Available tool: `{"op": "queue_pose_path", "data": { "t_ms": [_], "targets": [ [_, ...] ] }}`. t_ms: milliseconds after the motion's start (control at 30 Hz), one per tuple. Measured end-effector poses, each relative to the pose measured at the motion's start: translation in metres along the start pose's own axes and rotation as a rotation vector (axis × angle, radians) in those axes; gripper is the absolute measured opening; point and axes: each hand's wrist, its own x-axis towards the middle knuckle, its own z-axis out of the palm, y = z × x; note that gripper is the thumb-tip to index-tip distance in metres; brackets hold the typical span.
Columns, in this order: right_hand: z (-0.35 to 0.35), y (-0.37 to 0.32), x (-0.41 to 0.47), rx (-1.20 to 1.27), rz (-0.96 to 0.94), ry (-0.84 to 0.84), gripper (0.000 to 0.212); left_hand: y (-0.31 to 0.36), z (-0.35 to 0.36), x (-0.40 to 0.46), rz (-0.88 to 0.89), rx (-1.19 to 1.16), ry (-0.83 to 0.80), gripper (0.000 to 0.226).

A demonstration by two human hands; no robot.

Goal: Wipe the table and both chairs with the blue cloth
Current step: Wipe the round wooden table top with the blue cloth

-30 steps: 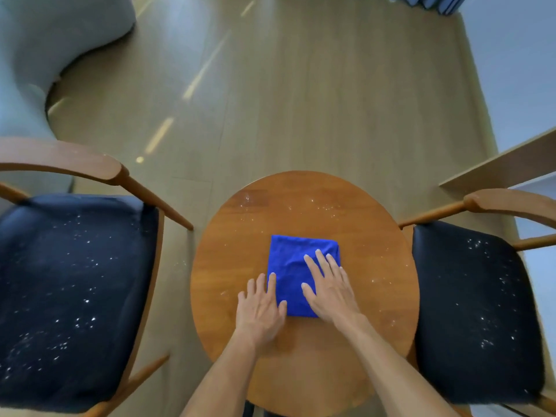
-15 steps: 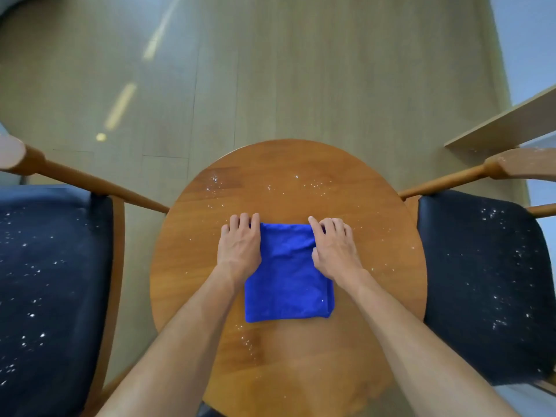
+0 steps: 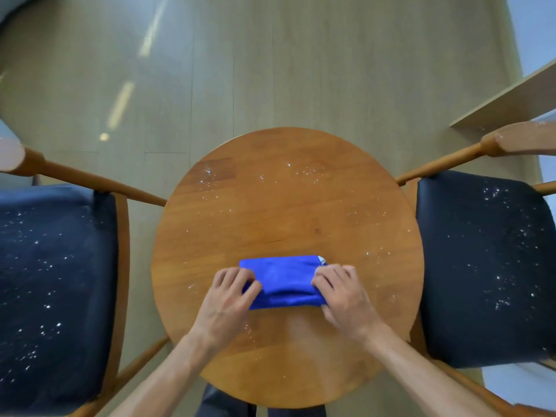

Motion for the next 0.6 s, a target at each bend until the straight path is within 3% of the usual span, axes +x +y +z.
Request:
{"op": "queue_pose_path", "data": {
  "t_ms": [133,233,300,433,500,600],
  "targets": [
    [0.018,-0.018,-0.035,-0.04,-0.024,-0.118,0.031,0.01,0.014,-0.028,0.017,0.036,-0.135,0.026],
    [0.013,-0.026,-0.028,0.04,0.023,-0.159,0.016,0.018,0.015,-0.03,-0.044,0.022,-0.228,0.024],
    [0.01,-0.031,-0.015,0.091,0.003,-0.141,0.026,0.021,0.011,-0.029,-0.088,-0.03,-0.25,0.022],
    [0.029,-0.034,0.01,-0.001,-0.175,-0.3,0.078,0.013,0.001,-0.024,-0.267,-0.225,-0.126,0.028],
    [0.038,-0.032,0.018,-0.056,-0.149,-0.321,0.077,0.005,-0.005,-0.021,-0.43,-0.262,-0.009,0.029],
    [0.046,-0.042,0.01,-0.087,0.14,-0.304,0.07,-0.003,-0.009,-0.016,-0.579,-0.233,0.053,0.024]
  ]
}}
